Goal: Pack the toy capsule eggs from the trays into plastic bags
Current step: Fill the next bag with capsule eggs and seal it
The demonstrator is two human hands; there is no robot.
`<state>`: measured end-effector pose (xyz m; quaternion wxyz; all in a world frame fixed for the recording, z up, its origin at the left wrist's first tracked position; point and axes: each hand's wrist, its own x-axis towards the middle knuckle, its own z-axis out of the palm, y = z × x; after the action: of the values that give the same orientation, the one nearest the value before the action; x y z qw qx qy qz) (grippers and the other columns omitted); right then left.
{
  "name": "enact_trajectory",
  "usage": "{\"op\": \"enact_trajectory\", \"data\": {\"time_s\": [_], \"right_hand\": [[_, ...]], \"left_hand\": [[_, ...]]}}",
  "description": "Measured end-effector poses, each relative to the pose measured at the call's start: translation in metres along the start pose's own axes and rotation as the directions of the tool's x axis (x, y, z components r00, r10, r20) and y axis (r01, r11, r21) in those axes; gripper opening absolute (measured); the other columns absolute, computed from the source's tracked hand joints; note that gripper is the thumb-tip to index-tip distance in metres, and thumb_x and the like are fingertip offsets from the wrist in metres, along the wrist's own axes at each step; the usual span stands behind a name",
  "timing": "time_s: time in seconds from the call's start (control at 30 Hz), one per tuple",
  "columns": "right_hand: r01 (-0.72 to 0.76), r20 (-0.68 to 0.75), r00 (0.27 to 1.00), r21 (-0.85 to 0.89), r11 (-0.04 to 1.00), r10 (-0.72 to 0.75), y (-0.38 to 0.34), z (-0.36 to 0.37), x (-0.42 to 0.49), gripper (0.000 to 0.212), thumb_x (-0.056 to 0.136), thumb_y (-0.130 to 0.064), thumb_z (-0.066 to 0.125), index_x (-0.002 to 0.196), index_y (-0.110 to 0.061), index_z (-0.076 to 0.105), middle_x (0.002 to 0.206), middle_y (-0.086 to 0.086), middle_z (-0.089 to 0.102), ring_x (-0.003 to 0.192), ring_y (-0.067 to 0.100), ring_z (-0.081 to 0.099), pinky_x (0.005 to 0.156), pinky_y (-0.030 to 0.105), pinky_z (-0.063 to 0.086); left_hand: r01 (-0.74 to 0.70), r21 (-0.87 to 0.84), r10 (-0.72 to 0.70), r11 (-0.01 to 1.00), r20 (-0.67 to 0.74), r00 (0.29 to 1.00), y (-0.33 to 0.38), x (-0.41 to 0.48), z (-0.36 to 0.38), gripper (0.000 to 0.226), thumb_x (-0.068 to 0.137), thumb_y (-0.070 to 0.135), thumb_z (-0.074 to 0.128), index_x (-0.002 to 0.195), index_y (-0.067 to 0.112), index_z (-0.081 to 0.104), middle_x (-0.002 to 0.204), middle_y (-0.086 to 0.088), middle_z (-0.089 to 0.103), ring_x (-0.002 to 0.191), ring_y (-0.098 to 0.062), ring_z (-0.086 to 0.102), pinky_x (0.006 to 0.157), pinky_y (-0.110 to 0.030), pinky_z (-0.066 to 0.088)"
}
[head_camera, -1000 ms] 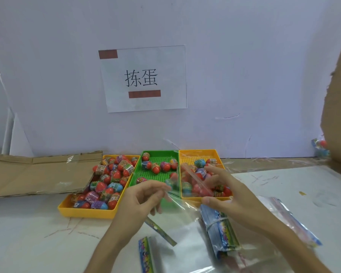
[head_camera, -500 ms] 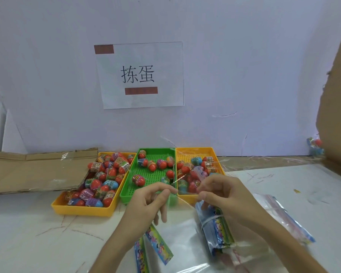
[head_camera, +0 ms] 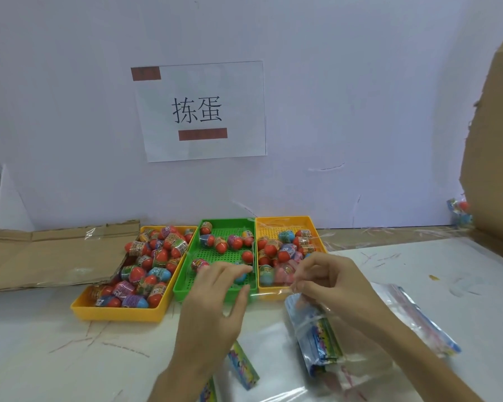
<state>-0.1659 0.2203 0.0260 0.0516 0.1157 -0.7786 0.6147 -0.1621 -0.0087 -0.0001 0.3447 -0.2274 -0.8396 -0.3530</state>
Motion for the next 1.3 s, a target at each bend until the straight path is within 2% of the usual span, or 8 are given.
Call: {"op": "enact_trajectory", "data": {"time_s": [0.13, 0.27, 0.5, 0.77, 0.87, 1.0, 1.13, 1.3], "right_hand": [[-0.002, 0.010, 1.000, 0.016, 1.000, 0.002, -0.005, 0.005, -0.003, 0.020, 0.084, 0.004, 0.074, 0.084, -0.016, 0.070, 0.080, 0.014, 0.073, 0.068, 0.032, 0.074, 0.057, 0.036, 0.053], [-0.017, 0.111, 0.994, 0.095, 0.995, 0.006, -0.011, 0.010, -0.007, 0.015, 0.092, -0.002, 0.069, 0.087, -0.015, 0.073, 0.081, 0.016, 0.075, 0.069, 0.027, 0.074, 0.057, 0.027, 0.056], [-0.045, 0.165, 0.986, 0.120, 0.992, 0.025, -0.011, 0.013, -0.009, 0.021, 0.096, -0.002, 0.064, 0.092, -0.019, 0.076, 0.088, 0.015, 0.077, 0.082, 0.032, 0.075, 0.073, 0.036, 0.061], [0.197, 0.046, 0.980, -0.364, 0.910, -0.194, -0.001, 0.014, -0.009, 0.028, 0.092, -0.006, 0.065, 0.088, -0.033, 0.072, 0.077, -0.011, 0.072, 0.075, 0.013, 0.067, 0.065, 0.023, 0.052], [0.243, 0.098, 0.970, -0.374, 0.895, -0.222, 0.000, 0.015, -0.010, 0.026, 0.093, -0.008, 0.065, 0.090, -0.032, 0.073, 0.075, -0.010, 0.070, 0.073, 0.016, 0.064, 0.068, 0.033, 0.053], [0.258, 0.020, 0.963, -0.359, 0.897, -0.269, -0.001, 0.014, -0.008, 0.023, 0.093, -0.011, 0.068, 0.088, -0.033, 0.074, 0.085, -0.014, 0.069, 0.081, 0.012, 0.062, 0.068, 0.020, 0.049], [0.133, -0.326, 0.898, -0.438, 0.889, -0.295, 0.002, -0.001, 0.005, 0.023, 0.087, -0.015, 0.076, 0.099, -0.034, 0.071, 0.111, -0.019, 0.057, 0.086, 0.004, 0.060, 0.068, 0.011, 0.045], [-0.120, -0.142, 0.990, -0.764, 0.634, 0.017, -0.001, -0.020, 0.024, 0.045, 0.088, -0.041, 0.070, 0.130, -0.038, 0.055, 0.131, -0.019, 0.047, 0.100, 0.011, 0.061, 0.076, 0.029, 0.048]], "left_hand": [[-0.293, 0.089, 0.298, 0.952, -0.049, 0.953, 0.007, -0.005, 0.013, 0.025, 0.092, 0.027, 0.065, 0.116, 0.020, 0.070, 0.105, 0.003, 0.062, 0.096, -0.012, 0.055, 0.082, -0.025, 0.049], [-0.370, 0.154, 0.361, 0.916, 0.083, 0.929, 0.012, -0.007, 0.021, 0.032, 0.094, 0.036, 0.061, 0.119, 0.020, 0.074, 0.108, 0.000, 0.064, 0.092, -0.011, 0.053, 0.075, -0.026, 0.050], [-0.356, 0.128, 0.351, 0.926, 0.061, 0.934, 0.011, -0.005, 0.016, 0.017, 0.094, 0.032, 0.063, 0.090, 0.020, 0.074, 0.102, 0.004, 0.061, 0.080, -0.011, 0.053, 0.064, -0.022, 0.045], [-0.296, -0.050, 0.299, 0.954, 0.236, 0.925, 0.027, -0.011, 0.016, 0.006, 0.081, 0.018, 0.065, 0.081, 0.019, 0.059, 0.083, 0.012, 0.056, 0.075, -0.008, 0.047, 0.062, -0.017, 0.033], [-0.209, -0.063, 0.219, 0.976, 0.296, 0.930, 0.025, -0.011, 0.013, 0.009, 0.083, 0.023, 0.064, 0.092, 0.023, 0.060, 0.082, 0.018, 0.050, 0.076, -0.003, 0.045, 0.063, -0.014, 0.033], [-0.112, -0.096, 0.141, 0.989, 0.384, 0.913, 0.020, -0.010, 0.014, 0.029, 0.092, 0.036, 0.062, 0.121, 0.032, 0.062, 0.093, 0.033, 0.043, 0.091, 0.001, 0.045, 0.077, -0.009, 0.034], [-0.066, -0.112, 0.110, 0.992, 0.460, 0.881, 0.013, -0.011, 0.018, 0.032, 0.096, 0.048, 0.055, 0.125, 0.037, 0.062, 0.101, 0.034, 0.040, 0.102, 0.009, 0.039, 0.083, -0.008, 0.031], [-0.057, -0.083, 0.090, 0.995, 0.484, 0.870, 0.011, -0.011, 0.019, 0.036, 0.095, 0.058, 0.047, 0.121, 0.040, 0.064, 0.100, 0.019, 0.042, 0.102, 0.002, 0.040, 0.083, -0.018, 0.039]]}}
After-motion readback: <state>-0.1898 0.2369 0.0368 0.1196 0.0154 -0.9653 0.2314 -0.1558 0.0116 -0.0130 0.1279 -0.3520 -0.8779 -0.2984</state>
